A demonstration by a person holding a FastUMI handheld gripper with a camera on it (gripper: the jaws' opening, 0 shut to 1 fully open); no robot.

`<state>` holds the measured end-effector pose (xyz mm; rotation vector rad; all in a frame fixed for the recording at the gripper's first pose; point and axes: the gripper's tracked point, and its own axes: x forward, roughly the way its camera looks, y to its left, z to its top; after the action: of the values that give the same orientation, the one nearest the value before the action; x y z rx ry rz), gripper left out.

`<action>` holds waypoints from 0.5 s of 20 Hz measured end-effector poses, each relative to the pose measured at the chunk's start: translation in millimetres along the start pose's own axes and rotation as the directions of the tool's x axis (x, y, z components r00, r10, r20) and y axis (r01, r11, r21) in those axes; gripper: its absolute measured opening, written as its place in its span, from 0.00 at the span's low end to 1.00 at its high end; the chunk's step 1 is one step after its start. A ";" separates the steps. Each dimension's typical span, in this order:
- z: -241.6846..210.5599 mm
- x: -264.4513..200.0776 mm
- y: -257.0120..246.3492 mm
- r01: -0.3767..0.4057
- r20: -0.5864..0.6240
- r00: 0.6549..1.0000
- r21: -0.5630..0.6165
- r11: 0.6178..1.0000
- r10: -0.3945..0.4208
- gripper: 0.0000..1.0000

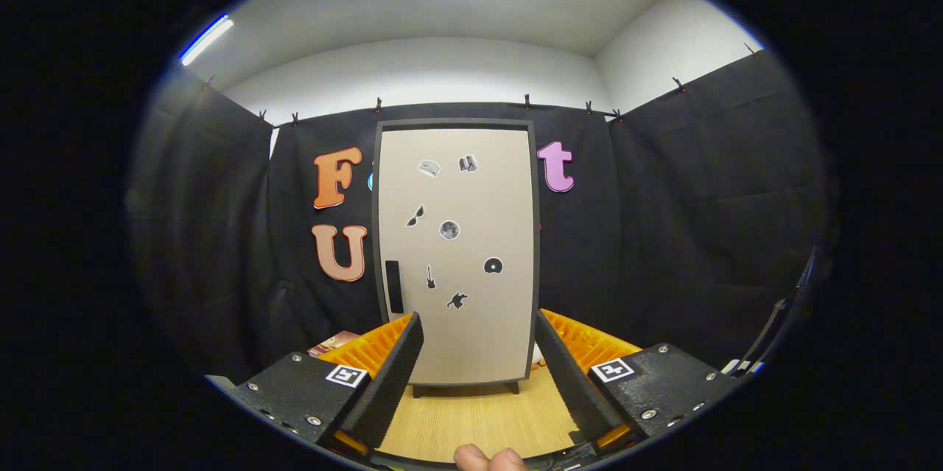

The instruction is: Open the shoe cabinet door, grab the shoes and put them into the shoe cabinet, then close the shoe cabinet door.

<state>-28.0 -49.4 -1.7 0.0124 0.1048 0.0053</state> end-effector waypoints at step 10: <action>-4.6 13.1 1.8 0.020 0.003 1.000 0.019 1.000 -0.020 0.95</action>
<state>-15.5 -47.5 -7.6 0.0307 0.1021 -0.0154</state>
